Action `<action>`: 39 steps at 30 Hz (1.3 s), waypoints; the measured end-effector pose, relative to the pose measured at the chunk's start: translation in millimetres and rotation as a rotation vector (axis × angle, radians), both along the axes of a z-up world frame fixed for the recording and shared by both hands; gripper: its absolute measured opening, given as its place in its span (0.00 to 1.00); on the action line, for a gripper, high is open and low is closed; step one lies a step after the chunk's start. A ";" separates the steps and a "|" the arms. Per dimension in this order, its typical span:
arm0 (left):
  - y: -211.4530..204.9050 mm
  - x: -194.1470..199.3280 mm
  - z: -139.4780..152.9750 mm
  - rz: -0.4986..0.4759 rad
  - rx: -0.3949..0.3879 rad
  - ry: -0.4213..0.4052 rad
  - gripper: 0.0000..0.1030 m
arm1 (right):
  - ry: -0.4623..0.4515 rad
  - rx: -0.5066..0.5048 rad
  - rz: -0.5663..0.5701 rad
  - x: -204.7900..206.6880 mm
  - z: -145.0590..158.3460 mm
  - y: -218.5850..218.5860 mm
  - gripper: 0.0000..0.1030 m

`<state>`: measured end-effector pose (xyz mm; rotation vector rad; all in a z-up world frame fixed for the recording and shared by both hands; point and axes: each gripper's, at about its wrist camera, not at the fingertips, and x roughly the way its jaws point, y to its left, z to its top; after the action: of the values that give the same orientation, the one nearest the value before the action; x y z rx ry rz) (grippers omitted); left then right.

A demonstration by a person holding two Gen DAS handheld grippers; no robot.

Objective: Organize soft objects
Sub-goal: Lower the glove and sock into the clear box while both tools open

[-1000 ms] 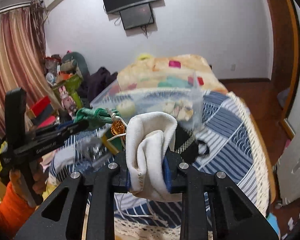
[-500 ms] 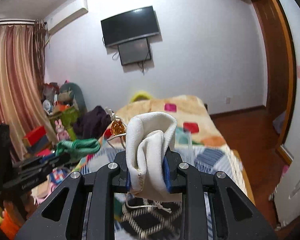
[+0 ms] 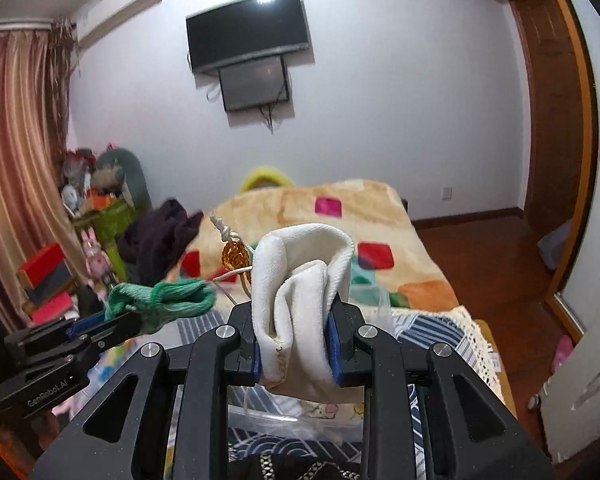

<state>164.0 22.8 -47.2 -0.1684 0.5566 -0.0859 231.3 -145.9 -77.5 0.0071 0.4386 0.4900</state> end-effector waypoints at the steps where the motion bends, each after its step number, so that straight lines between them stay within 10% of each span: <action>1: -2.7 5.1 -5.9 -0.002 0.009 0.016 0.23 | 0.013 -0.012 0.000 3.6 -3.2 2.2 0.22; 14: -34.6 32.3 -44.7 -0.067 0.085 0.147 0.24 | 0.203 -0.143 0.026 31.2 -37.8 6.3 0.22; 21: -30.1 26.2 -40.8 -0.074 0.068 0.148 0.50 | 0.255 -0.136 0.040 34.2 -41.4 2.4 0.26; 29: -22.2 4.6 -27.9 -0.076 0.036 0.110 0.60 | 0.218 -0.134 0.044 17.3 -33.4 -4.9 0.53; 39: -14.7 -42.3 -9.4 -0.020 0.079 0.017 0.96 | 0.087 -0.085 0.019 -17.7 -9.3 -20.5 0.82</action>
<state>121.7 8.1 -56.6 -0.0863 0.5780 -0.0818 213.5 -166.4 -86.7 -0.0577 0.5444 0.4912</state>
